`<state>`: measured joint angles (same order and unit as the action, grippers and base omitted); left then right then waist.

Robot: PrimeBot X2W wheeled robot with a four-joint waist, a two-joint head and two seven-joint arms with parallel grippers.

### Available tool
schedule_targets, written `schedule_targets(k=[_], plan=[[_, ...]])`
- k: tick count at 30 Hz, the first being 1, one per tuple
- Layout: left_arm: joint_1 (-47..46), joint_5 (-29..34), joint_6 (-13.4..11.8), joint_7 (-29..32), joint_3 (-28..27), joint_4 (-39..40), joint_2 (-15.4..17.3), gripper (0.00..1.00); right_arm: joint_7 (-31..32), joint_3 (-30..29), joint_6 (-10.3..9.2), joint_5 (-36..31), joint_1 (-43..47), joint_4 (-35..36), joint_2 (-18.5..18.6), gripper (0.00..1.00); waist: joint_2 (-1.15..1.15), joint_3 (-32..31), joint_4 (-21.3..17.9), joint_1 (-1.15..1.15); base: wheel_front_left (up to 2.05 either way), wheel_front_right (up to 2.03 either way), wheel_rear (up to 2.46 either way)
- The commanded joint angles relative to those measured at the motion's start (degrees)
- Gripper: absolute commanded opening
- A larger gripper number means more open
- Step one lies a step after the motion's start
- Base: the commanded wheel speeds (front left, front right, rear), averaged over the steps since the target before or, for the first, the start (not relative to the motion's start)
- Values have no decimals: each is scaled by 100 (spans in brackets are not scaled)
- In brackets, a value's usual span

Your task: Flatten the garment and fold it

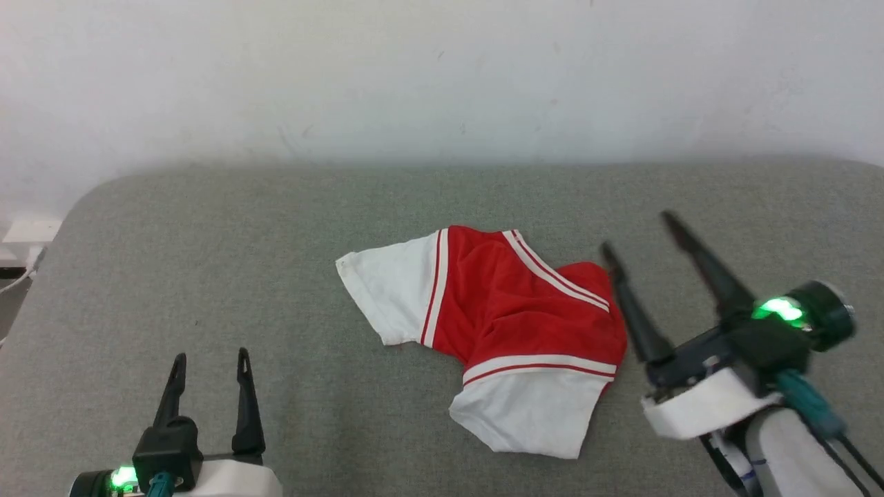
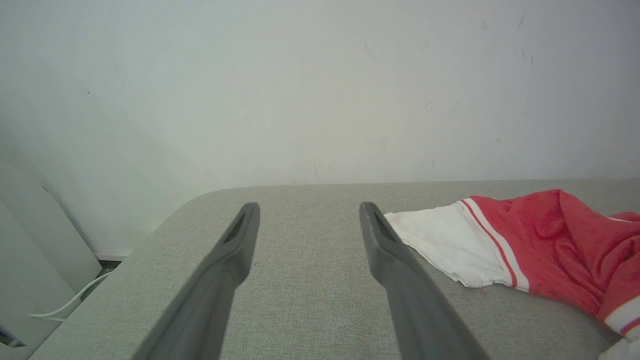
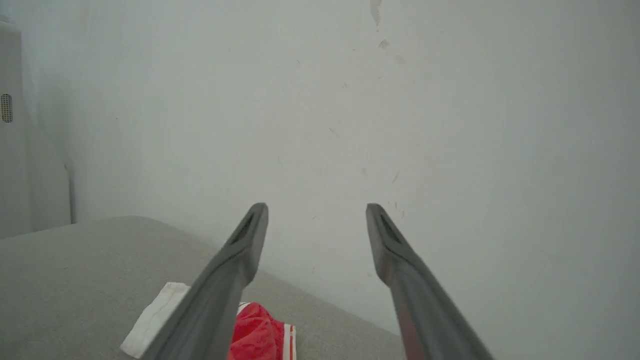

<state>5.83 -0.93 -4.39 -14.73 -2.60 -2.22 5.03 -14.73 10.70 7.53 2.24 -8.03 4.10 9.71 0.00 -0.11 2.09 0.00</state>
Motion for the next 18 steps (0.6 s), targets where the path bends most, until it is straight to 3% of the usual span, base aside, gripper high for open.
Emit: schedule_targets(k=[1, 5, 9, 14, 18], plan=[[56, 22, -52, -27, -30, -59, -21, 100, 189, 554, -4, 242, -249, -240, 449, 100, 0, 22, 0, 0, 0, 0, 0], [48, 3, -82, -27, -35, -103, -35, 100, 1316, 1974, -4, 882, -873, -352, 1443, 100, 0, 80, -14, 0, 0, 0, 0], [16, -14, -93, -27, -25, -134, -50, 100, 2650, 3384, -4, 1802, -1566, -313, 2190, 100, 0, 160, -5, 0, 0, 0, 0], [-91, -28, -100, -27, 35, -152, -80, 100, 4322, 4784, -4, 2989, -2420, -303, 2742, 100, 0, 304, 85, 0, 0, 0, 0], [-170, -47, -100, -27, 77, -177, -101, 100, 4983, 5415, -4, 3515, -2898, -354, 2920, 100, 0, 421, 184, 0, 0, 0, 0]])
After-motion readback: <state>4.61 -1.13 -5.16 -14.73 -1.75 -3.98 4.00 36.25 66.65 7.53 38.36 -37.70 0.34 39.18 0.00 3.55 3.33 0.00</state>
